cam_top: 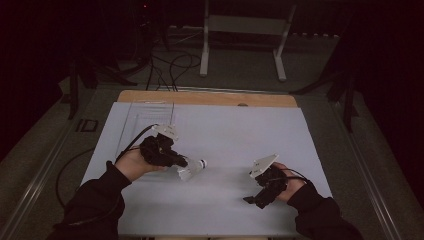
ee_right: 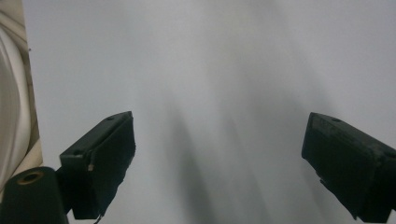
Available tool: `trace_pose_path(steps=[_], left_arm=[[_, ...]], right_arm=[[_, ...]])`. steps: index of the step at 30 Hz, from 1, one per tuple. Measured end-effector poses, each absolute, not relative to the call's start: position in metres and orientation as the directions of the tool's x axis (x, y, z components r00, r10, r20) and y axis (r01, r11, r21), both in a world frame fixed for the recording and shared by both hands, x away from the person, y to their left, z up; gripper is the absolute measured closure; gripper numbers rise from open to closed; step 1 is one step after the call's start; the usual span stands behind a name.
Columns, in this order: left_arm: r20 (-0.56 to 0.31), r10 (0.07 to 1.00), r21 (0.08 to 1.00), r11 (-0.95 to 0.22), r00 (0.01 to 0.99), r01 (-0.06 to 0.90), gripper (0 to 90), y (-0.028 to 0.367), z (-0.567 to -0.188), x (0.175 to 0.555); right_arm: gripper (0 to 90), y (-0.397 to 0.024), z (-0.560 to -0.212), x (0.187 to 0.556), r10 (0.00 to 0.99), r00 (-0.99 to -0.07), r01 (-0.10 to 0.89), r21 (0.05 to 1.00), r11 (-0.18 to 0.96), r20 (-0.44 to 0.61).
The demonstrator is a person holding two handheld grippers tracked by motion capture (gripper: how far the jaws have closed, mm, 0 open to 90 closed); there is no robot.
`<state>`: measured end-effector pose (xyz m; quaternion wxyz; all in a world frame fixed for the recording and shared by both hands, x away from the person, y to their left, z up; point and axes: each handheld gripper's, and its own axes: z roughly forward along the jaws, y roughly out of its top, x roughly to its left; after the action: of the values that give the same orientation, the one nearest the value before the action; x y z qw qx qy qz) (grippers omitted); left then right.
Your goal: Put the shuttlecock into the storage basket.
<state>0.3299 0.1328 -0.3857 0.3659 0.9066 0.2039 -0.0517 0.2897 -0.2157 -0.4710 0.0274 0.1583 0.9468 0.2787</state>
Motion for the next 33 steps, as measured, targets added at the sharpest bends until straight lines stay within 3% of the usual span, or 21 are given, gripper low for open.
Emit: trace_pose_path(steps=[33], left_arm=[[-0.121,0.565,0.738,-0.498,0.816,0.455,90.0,0.205,-0.343,0.356]], right_arm=[[9.6,-0.232,-0.492,0.275,0.372,-0.928,0.309,0.609,0.730,0.026]])
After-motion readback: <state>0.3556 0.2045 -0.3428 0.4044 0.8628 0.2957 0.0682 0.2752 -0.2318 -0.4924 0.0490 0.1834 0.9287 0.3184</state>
